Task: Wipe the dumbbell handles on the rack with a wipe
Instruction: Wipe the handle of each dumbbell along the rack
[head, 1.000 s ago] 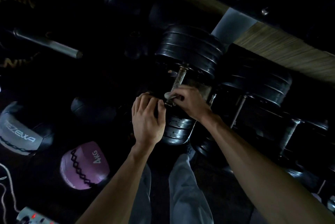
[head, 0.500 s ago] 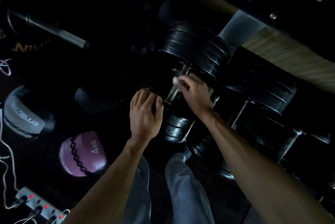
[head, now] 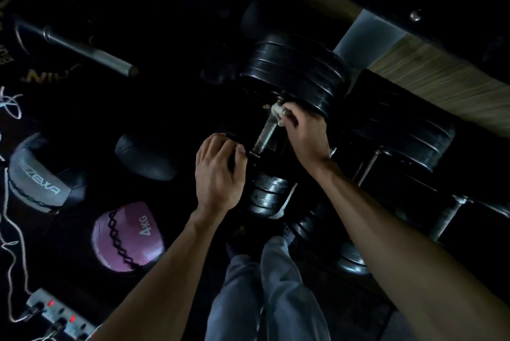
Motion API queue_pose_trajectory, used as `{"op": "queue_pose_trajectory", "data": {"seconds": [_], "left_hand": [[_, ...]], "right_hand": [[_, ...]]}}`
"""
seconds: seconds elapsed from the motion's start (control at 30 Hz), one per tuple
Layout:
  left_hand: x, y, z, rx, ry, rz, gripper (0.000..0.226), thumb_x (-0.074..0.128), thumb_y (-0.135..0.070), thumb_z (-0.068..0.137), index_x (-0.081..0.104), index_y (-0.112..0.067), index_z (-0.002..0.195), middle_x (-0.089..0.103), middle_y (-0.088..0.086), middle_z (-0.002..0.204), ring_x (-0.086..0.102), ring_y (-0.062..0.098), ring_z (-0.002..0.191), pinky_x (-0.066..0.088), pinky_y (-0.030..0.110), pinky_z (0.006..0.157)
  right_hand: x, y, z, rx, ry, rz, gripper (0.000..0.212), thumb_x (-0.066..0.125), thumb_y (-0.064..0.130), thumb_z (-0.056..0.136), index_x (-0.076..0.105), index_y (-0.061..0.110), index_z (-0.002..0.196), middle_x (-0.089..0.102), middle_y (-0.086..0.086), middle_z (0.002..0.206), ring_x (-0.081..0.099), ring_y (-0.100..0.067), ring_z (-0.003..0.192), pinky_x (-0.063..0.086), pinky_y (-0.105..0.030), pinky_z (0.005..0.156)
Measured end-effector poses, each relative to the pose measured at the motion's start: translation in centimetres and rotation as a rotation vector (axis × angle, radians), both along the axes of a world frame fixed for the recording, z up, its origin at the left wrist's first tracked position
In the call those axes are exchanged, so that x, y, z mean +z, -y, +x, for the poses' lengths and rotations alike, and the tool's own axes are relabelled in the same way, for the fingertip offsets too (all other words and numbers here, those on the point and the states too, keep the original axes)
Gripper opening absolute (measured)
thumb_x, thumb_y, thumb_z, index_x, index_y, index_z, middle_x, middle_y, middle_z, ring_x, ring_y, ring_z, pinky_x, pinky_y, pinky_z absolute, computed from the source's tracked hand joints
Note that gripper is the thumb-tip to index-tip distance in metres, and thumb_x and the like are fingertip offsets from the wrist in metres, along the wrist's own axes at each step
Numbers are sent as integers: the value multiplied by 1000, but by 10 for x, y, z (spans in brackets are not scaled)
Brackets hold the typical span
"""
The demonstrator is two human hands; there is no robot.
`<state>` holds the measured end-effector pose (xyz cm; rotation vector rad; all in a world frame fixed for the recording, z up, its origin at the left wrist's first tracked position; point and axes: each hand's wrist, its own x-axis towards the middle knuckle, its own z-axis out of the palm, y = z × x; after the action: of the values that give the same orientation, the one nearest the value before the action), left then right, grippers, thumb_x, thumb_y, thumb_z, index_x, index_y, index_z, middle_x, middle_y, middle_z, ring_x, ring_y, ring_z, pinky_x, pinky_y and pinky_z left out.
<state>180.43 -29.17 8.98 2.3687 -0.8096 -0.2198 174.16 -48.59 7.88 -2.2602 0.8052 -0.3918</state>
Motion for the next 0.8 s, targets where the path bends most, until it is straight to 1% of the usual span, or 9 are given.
{"op": "queue_pose_trajectory", "data": {"seconds": [0.1, 0.2, 0.27, 0.33, 0.47, 0.57, 0.63, 0.7, 0.8], "left_hand": [[-2, -1, 1, 1, -15, -1, 36, 39, -34, 101, 67, -16, 89, 63, -3, 101, 52, 14, 114, 43, 37, 100], [-4, -2, 1, 1, -19, -15, 36, 38, -35, 100, 67, -16, 89, 63, -3, 101, 53, 15, 114, 42, 38, 100], [-3, -2, 1, 3, -32, -21, 36, 39, -35, 99, 67, -16, 88, 64, -2, 100, 53, 16, 114, 42, 38, 100], [0, -1, 1, 8, -27, -15, 37, 39, -35, 100, 68, -14, 88, 64, -1, 100, 54, 17, 112, 43, 38, 99], [3, 0, -1, 5, -26, -21, 38, 37, -32, 101, 68, -12, 91, 64, 3, 103, 53, 19, 112, 43, 41, 101], [12, 5, -19, 4, -34, -14, 32, 39, -29, 103, 67, -14, 99, 63, 3, 111, 46, 22, 127, 36, 47, 110], [21, 13, -46, -13, -4, 18, 23, 45, -28, 102, 65, -17, 106, 60, 1, 121, 40, 24, 137, 19, 55, 119], [26, 25, -82, -53, 21, 17, 17, 51, -26, 101, 64, -20, 111, 56, -1, 128, 37, 23, 141, 3, 55, 122], [21, 49, -133, -124, -22, -25, 19, 52, -23, 100, 63, -17, 115, 55, 3, 133, 38, 24, 141, 3, 49, 123]], "right_hand": [[-5, -12, -1, -85, -20, -23, 20, 59, 12, 98, 72, 7, 113, 74, -7, 105, 70, -17, 96, 55, -26, 84], [-1, -18, -6, -71, -12, 107, 19, 62, 10, 95, 73, 8, 110, 75, -5, 99, 70, -13, 90, 55, -24, 82], [4, -19, -15, 28, -104, 192, 16, 65, 9, 92, 75, 9, 105, 75, -2, 96, 69, -10, 87, 51, -19, 81], [13, -23, -31, 57, -145, 236, 13, 68, 11, 91, 76, 7, 101, 76, -4, 95, 68, -5, 87, 52, -22, 81], [35, -30, -71, -235, -26, 226, 14, 67, 11, 94, 74, 6, 105, 69, 9, 85, 62, 13, 76, 44, -4, 66], [47, -30, -101, -380, -2, 214, 18, 66, 13, 95, 72, 8, 111, 71, 6, 93, 65, 5, 79, 47, -6, 67], [50, -30, -122, -452, 12, 198, 15, 67, 12, 95, 72, 7, 108, 71, 3, 94, 65, 5, 79, 47, -6, 66], [51, -27, -144, -549, 12, 185, 6, 67, 13, 95, 70, 9, 98, 68, 3, 86, 61, 9, 75, 44, -6, 62], [46, -16, -178, -705, -19, 173, 6, 65, 12, 95, 63, 13, 89, 65, 5, 79, 60, 2, 66, 43, -10, 55]]}}
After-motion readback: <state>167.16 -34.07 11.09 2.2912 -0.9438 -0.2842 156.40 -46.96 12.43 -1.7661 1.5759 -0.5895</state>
